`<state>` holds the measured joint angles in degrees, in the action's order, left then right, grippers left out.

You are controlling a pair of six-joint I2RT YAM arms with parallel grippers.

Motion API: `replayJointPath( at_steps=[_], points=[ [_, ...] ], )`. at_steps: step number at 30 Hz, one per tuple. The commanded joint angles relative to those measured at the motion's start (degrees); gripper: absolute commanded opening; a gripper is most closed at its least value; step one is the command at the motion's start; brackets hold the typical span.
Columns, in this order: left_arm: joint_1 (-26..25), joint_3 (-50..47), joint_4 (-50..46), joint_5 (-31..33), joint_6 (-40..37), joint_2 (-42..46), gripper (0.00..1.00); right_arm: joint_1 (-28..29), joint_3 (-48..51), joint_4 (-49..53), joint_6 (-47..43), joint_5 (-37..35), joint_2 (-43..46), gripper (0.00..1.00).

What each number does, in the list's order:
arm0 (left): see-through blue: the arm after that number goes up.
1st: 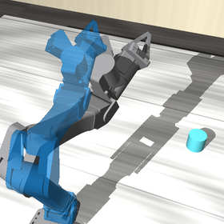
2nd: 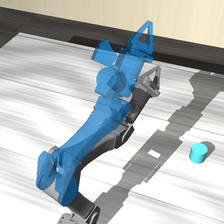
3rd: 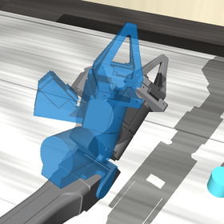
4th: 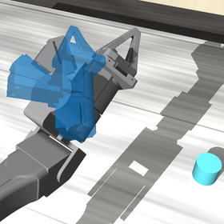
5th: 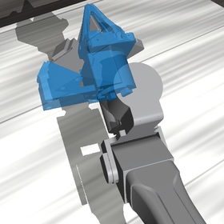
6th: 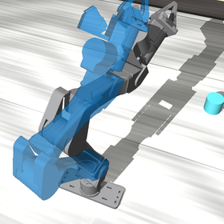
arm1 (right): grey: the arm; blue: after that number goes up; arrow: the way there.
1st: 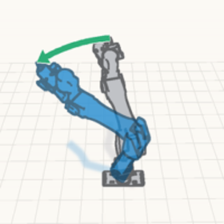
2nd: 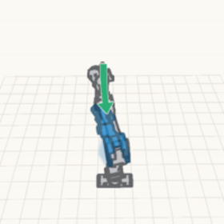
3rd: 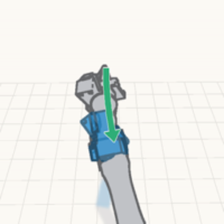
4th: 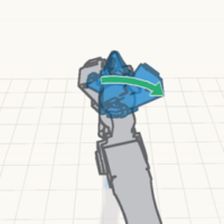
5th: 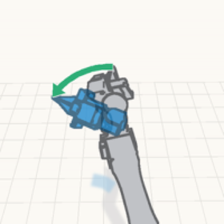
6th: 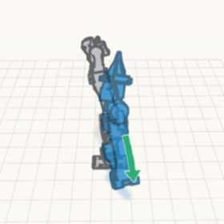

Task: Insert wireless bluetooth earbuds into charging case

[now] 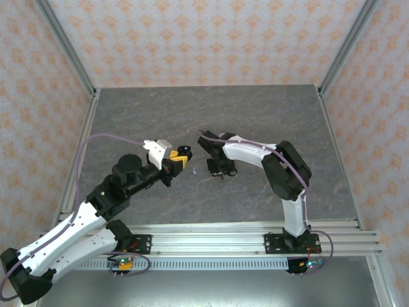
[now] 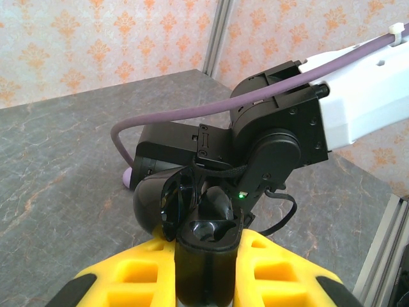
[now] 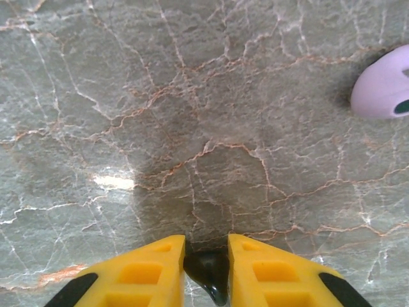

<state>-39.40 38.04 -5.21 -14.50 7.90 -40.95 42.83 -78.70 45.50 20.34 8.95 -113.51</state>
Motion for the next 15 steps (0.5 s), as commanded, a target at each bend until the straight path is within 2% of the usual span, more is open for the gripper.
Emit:
replayJointPath(
  at_steps=[1, 10, 15],
  points=[
    [-0.25, -1.36, 4.08, -0.16, 1.73, -0.36, 0.08, -0.92, 1.65, -0.5, 1.38, -1.33, 1.88, 0.22],
    [-0.24, -5.78, 12.11, -0.88, 3.88, -3.49, 0.07, -6.57, 9.09, -9.08, 3.51, 7.53, 10.9, 0.21],
    [-0.21, -9.24, 19.68, -0.87, 3.81, -5.5, 0.07, -9.77, 13.86, -14.72, 5.48, 13.05, 18.29, 0.21]
  ],
)
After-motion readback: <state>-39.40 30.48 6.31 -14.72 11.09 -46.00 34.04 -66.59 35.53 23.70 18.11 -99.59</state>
